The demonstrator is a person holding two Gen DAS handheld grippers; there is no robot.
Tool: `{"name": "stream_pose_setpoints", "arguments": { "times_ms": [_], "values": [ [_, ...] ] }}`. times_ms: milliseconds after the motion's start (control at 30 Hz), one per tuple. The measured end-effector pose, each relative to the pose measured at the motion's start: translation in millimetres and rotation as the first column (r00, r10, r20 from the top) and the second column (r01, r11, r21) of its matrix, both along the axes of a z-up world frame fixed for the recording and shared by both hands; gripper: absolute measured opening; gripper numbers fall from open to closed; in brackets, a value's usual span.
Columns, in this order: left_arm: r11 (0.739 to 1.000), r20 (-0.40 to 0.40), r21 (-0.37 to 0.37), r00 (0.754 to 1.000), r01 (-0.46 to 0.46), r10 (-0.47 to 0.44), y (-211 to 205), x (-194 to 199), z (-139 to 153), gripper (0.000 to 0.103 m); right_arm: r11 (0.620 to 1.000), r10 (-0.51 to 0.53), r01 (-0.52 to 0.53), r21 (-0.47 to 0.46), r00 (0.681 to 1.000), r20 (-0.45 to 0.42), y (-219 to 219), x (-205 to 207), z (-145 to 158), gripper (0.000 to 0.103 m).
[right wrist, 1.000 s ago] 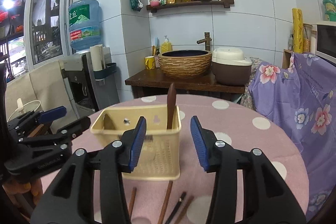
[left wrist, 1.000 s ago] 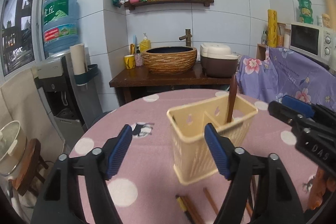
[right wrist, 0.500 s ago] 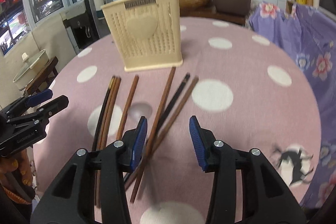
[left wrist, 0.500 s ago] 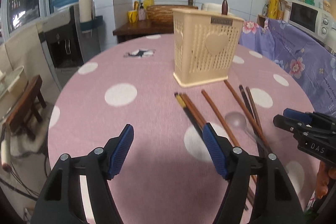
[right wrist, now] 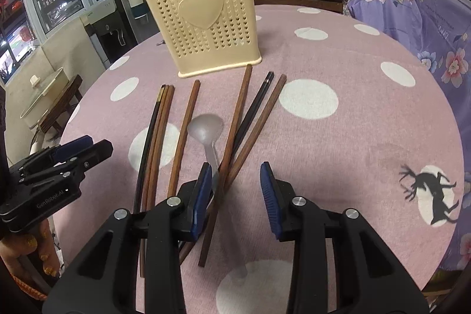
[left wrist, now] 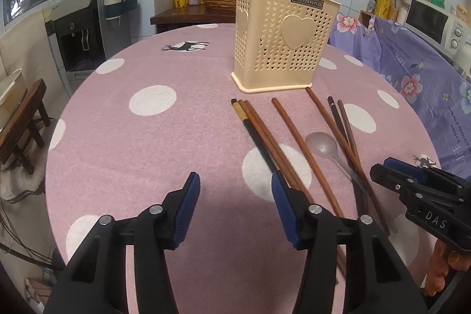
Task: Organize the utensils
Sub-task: 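Move both tools back down to the remaining chopsticks, then grasp a brown wooden chopstick with the right tool while the left tool grasps the gold-tipped black chopstick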
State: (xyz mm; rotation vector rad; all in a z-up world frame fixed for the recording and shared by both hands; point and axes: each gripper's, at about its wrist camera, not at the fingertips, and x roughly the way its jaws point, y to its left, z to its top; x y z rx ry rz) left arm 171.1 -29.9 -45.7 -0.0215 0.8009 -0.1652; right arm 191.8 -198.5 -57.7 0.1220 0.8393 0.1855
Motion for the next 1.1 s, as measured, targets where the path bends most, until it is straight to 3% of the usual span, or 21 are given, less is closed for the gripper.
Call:
{"name": "stream_pose_setpoints", "arguments": {
  "times_ms": [333,467,600,700,867,1100],
  "values": [
    [0.996,-0.074,0.088,0.997,0.017,-0.01,-31.0,36.4,-18.6,0.043,1.0,-0.012,0.011,0.019,1.0,0.015,-4.2,2.9,8.3,0.035],
    [0.987,-0.05,0.159,0.999,0.001,0.007,-33.2,33.3,-19.5,0.043,1.0,-0.02,0.02,0.015,1.0,0.015,-7.1,4.7,8.7,0.035],
    [0.991,-0.077,0.136,0.997,-0.012,0.022,-12.0,29.8,-19.7,0.042,1.0,-0.018,0.018,-0.008,1.0,0.02,-10.0,7.3,10.7,0.035],
    [0.998,-0.077,0.057,0.997,-0.028,0.032,7.5,28.2,-11.6,0.042,1.0,-0.013,0.013,-0.004,1.0,0.021,-12.2,15.5,14.4,0.035],
    [0.996,-0.063,0.05,0.995,-0.068,0.071,18.0,33.5,-1.7,0.042,0.998,0.057,-0.057,-0.005,0.998,0.036,3.3,44.7,24.7,0.035],
    [0.993,-0.073,0.031,0.991,-0.112,0.114,25.5,32.5,-4.5,0.042,0.998,0.054,-0.054,-0.035,0.998,0.012,16.9,103.2,12.3,0.02]
  ]
}}
